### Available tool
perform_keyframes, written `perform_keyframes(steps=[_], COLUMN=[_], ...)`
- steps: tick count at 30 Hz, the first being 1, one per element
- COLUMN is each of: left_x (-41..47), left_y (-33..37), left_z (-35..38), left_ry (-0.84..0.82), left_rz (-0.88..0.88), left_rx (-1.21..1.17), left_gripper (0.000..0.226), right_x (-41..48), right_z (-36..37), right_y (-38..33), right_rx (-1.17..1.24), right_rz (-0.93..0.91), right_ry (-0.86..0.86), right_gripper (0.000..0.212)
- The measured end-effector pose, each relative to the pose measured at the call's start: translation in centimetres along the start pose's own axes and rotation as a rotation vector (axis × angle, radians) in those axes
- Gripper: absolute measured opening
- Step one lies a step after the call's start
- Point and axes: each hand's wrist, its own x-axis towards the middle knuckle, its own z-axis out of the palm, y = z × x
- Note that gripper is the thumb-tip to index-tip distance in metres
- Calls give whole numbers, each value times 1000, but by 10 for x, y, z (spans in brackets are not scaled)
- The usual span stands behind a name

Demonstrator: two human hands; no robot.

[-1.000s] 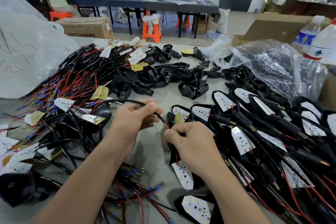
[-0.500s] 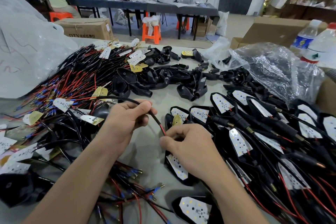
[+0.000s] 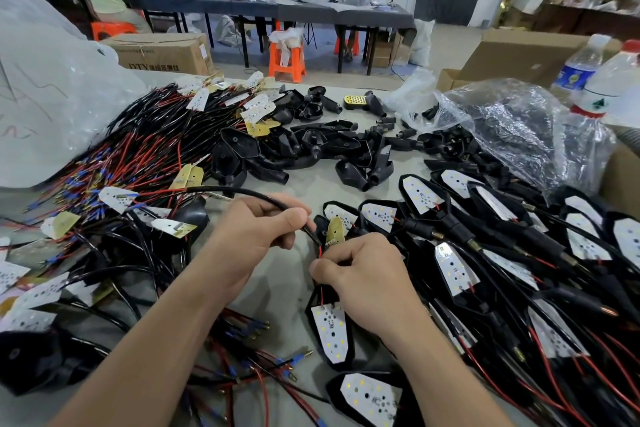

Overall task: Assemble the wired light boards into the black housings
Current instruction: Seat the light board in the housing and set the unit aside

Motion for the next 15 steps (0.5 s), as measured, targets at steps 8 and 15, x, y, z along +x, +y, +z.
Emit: perform_keyframes(steps=[8, 15], left_x=[-3, -5], left_y=[-4, -3], left_z=[16, 17], left_ry=[270, 40], left_rz=[-53, -74], left_rx=[-164, -23], left_gripper=[6, 23], right_x=[0, -1], right_z=[-4, -3], right_y=[-3, -1], right_rx=[-1, -21], right_rz=[37, 24], right_ry=[-30, -23], right_gripper=[15, 18])
